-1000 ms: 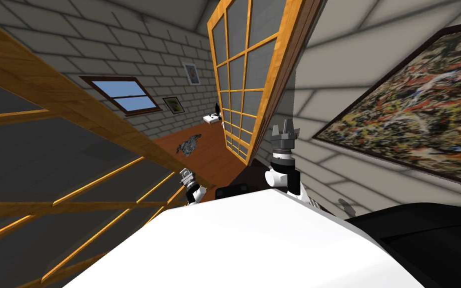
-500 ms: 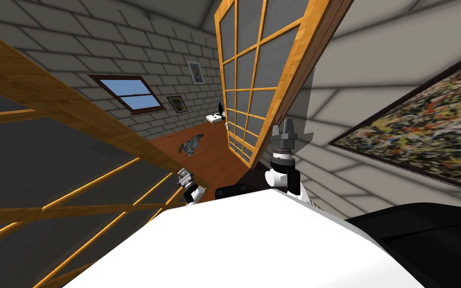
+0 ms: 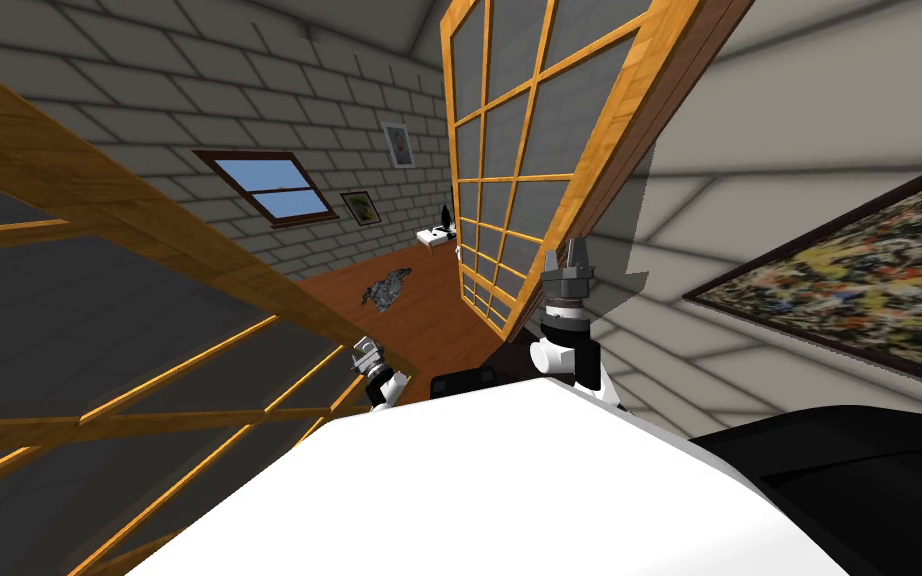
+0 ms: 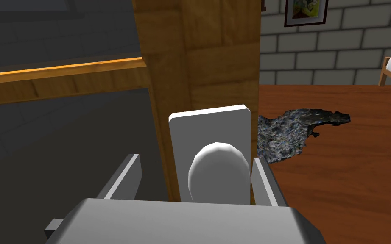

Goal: Push the door open

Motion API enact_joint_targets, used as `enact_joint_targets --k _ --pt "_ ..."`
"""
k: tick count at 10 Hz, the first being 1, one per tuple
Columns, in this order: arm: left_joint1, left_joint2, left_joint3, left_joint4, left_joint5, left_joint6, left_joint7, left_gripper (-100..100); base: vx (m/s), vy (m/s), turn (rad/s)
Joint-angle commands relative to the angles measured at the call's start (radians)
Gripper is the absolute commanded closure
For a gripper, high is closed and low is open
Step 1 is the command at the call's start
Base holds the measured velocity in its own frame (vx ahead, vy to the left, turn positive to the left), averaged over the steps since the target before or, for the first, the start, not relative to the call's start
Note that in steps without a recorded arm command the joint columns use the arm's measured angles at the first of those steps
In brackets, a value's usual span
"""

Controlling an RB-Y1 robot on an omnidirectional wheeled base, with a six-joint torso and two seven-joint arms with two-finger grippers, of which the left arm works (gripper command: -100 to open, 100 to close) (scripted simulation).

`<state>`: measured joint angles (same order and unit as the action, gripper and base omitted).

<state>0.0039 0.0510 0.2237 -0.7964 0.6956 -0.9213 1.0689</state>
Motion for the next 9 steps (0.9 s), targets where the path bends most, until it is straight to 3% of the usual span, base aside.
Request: enact_joint_targets --k 1,2,9 --pt "0.007 0.006 0.030 -0.016 0.002 -0.009 -0.005 100 0.110 0.029 0.088" --pt "0.007 0.006 0.030 -0.016 0.002 -0.009 -0.005 100 0.080 0.019 0.024" --pt "-0.008 -0.024 0.115 -0.006 -0.012 -0.010 -0.001 100 0.138 0.030 0.097"
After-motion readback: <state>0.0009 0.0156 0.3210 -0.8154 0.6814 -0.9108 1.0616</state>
